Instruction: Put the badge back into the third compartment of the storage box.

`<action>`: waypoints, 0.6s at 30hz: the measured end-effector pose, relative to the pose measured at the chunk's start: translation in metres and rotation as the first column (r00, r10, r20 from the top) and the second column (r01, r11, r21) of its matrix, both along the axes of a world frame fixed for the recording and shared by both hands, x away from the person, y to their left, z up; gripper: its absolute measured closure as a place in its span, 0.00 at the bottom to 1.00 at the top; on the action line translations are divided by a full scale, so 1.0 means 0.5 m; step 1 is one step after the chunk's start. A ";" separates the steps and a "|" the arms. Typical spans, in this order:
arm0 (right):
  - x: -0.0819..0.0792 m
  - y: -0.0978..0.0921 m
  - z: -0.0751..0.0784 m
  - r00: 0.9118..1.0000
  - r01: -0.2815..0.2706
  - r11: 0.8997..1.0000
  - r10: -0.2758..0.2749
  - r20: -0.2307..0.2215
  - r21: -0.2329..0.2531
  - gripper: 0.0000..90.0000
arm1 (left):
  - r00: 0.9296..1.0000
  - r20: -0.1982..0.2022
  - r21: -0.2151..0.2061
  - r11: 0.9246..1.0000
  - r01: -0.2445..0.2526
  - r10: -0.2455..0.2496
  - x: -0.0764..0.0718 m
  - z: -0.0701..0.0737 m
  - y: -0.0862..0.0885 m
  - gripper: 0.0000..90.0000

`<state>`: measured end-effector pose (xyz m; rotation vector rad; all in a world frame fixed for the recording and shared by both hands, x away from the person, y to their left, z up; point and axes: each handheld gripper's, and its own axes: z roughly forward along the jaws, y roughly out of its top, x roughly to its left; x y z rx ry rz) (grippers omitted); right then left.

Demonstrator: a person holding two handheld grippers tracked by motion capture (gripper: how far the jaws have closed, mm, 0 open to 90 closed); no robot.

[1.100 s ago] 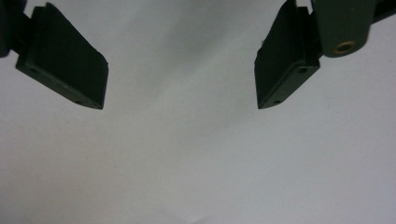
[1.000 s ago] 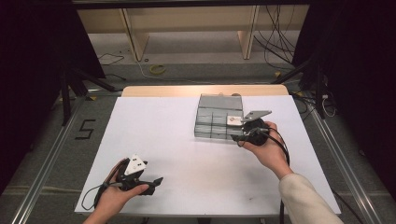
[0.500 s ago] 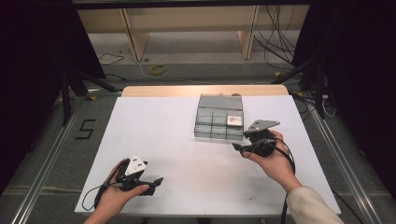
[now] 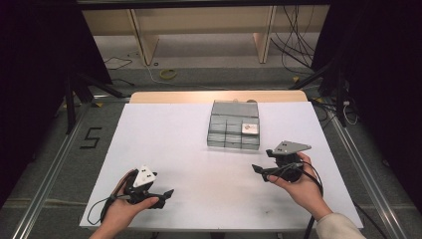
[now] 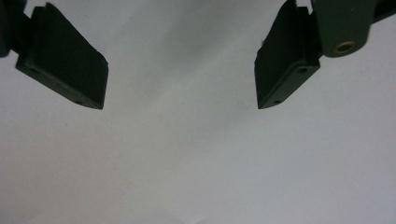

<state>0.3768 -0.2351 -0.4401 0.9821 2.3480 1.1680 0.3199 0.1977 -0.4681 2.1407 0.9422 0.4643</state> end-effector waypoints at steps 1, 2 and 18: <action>-0.004 -0.004 -0.005 1.000 0.001 1.000 -0.001 0.000 0.008 0.26 | 1.000 0.000 0.000 1.000 0.000 0.000 0.000 0.000 0.000 0.19; -0.008 -0.007 -0.009 1.000 0.000 1.000 0.000 -0.006 0.013 0.25 | 1.000 0.001 0.001 1.000 0.000 0.000 0.000 0.000 0.000 0.19; -0.073 -0.036 -0.037 1.000 -0.001 0.999 0.000 0.013 0.046 0.19 | 1.000 -0.001 0.008 1.000 0.003 -0.003 0.000 -0.001 0.001 0.19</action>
